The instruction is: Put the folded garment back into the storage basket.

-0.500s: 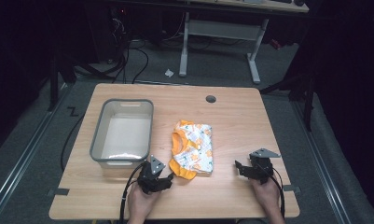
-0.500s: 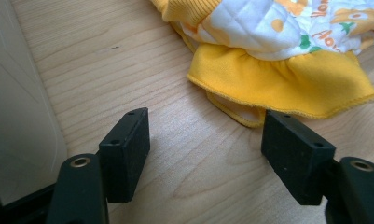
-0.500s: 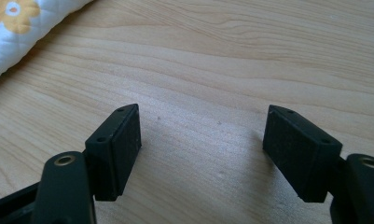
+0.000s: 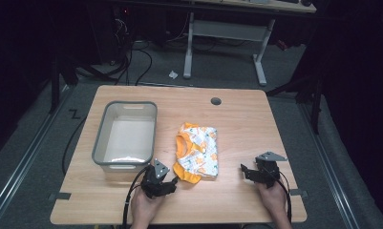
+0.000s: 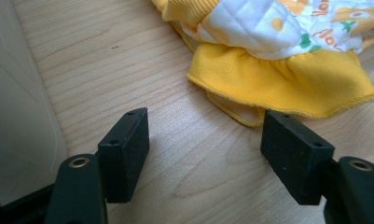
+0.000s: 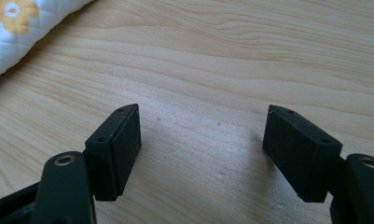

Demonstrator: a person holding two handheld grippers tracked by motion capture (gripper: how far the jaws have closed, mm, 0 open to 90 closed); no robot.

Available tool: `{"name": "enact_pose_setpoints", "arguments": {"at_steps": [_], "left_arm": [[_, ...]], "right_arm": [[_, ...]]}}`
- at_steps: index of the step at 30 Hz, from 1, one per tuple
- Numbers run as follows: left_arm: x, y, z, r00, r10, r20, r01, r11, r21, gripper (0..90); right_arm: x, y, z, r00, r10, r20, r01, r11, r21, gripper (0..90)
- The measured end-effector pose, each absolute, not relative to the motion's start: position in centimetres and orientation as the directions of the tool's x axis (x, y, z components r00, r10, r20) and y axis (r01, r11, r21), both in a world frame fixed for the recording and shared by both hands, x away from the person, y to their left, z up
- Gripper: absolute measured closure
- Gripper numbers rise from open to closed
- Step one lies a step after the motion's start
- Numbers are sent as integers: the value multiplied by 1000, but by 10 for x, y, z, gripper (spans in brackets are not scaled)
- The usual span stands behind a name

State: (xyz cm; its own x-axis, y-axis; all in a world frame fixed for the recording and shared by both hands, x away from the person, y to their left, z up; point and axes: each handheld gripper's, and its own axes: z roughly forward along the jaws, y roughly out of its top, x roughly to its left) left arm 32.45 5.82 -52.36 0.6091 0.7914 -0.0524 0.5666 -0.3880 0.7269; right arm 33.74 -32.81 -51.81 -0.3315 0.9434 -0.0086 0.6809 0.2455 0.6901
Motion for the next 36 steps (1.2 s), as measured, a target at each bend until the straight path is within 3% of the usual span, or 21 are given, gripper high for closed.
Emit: {"name": "enact_pose_setpoints", "arguments": {"at_steps": [19, 22, 36], "left_arm": [[325, 56, -524, 604, 795, -54, 572, -386, 724, 289], [326, 59, -523, 600, 793, -109, 594, -350, 724, 268], [324, 65, -520, 614, 768, -183, 602, -305, 738, 220]], "right_arm": [[338, -328, -518, -331, 944, -7, 682, 244, 690, 281], [338, -328, -518, -330, 944, -7, 682, 244, 689, 281], [338, -328, -518, -330, 944, -7, 682, 244, 689, 280]]}}
